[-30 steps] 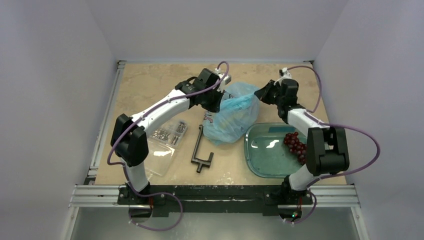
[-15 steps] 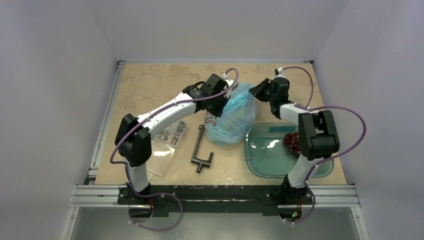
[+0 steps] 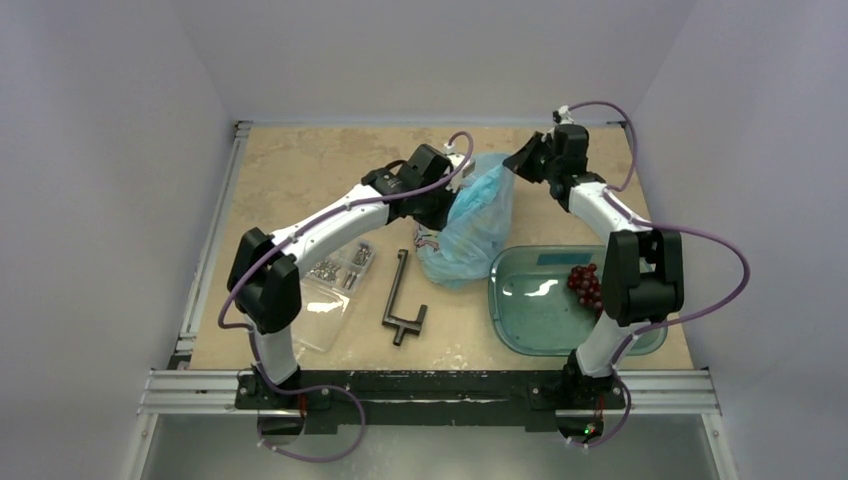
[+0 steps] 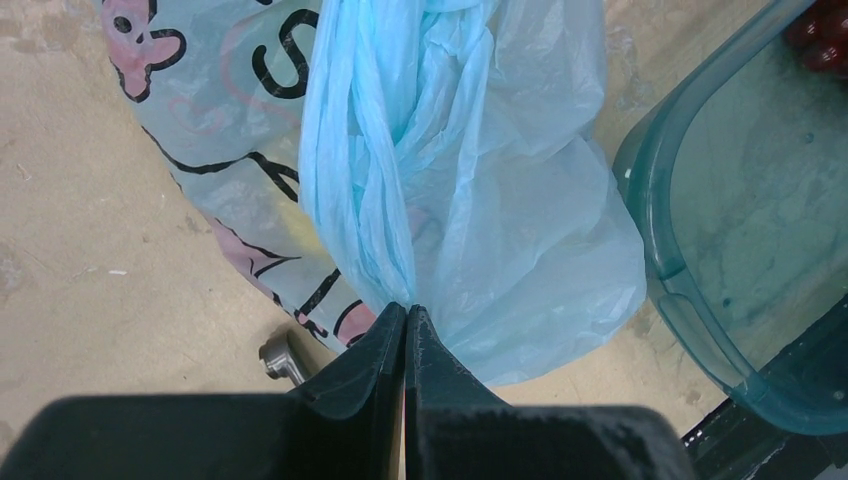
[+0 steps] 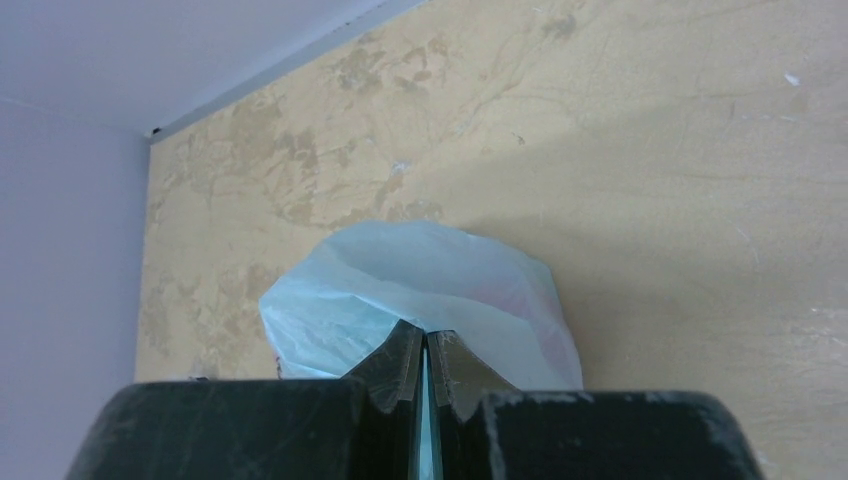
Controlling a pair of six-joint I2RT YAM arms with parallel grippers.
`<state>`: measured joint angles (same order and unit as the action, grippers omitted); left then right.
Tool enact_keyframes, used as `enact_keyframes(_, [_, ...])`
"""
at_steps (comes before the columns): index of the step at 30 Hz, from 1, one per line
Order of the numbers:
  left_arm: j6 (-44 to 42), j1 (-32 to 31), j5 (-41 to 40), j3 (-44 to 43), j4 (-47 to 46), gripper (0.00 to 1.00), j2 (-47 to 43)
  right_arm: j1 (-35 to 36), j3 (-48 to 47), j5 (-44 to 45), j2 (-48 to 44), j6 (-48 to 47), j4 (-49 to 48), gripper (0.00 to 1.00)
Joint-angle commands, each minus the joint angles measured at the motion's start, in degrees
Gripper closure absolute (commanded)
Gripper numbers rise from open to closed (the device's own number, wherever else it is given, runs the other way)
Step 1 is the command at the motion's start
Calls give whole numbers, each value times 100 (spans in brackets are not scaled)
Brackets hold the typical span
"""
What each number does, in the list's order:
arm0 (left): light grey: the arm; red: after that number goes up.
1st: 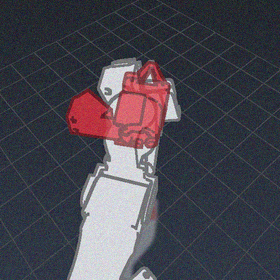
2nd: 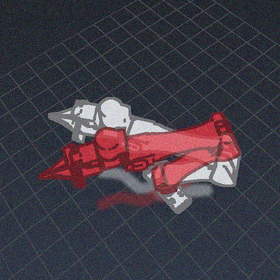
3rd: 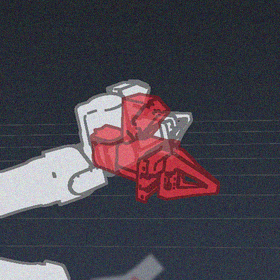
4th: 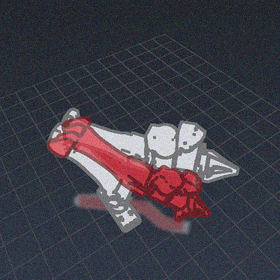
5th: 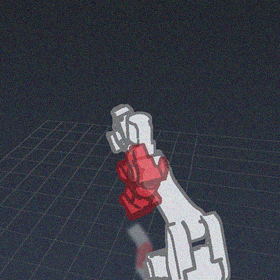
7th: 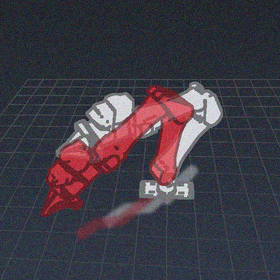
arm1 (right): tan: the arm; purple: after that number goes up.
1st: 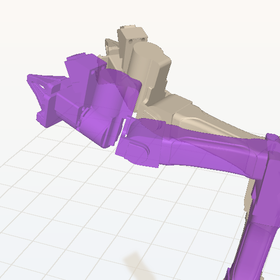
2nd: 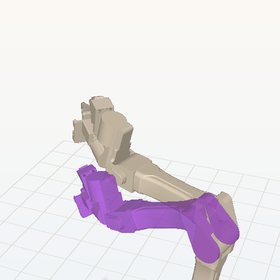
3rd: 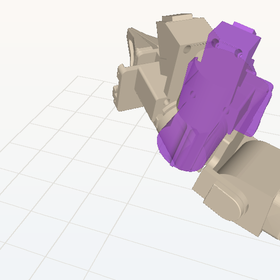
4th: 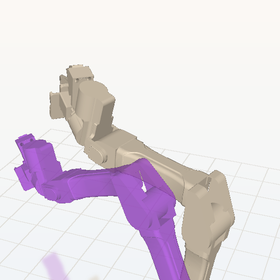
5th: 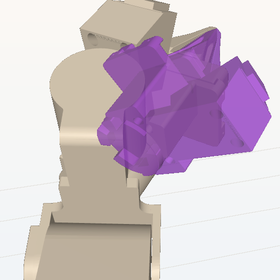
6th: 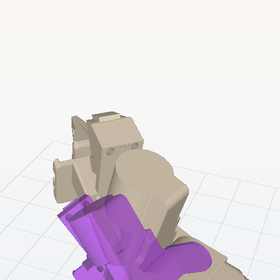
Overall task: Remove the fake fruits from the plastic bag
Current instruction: Untie the plastic bag at the center of the board.
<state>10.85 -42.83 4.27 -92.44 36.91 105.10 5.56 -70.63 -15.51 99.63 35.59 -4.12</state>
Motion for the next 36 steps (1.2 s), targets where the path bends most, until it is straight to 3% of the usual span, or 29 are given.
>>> enact_keyframes(1, [-93,108,72,-26,-54,100,-245,-18,67,675,-343,-273,278,100])
enact_keyframes(9, [199,427,817,-48,-289,100,-299,-162,465,1733,-1050,-347,403,100])
enact_keyframes(15, [318,441,1155,-103,-333,100,42,-186,583,1621,-1034,-668,916,100])
enact_keyframes(17, [314,434,1156,-180,-198,100,176,-154,657,1573,-1275,-939,1082,82])
enact_keyframes(19, [331,433,1225,-233,-167,100,208,-40,478,1620,-1460,-1282,1765,73])
enact_keyframes(22, [445,432,1430,-215,-280,100,191,324,806,1685,-2093,-1480,1755,62])
enact_keyframes(27, [549,433,1564,-327,-272,100,270,493,1222,1354,-2773,-473,1962,59])
enact_keyframes(30, [586,433,1541,-327,-257,100,323,618,1570,946,-3004,352,1526,59])
enact_keyframes(36, [679,416,1645,-326,-263,100,366,960,1647,654,-2621,1721,947,57])
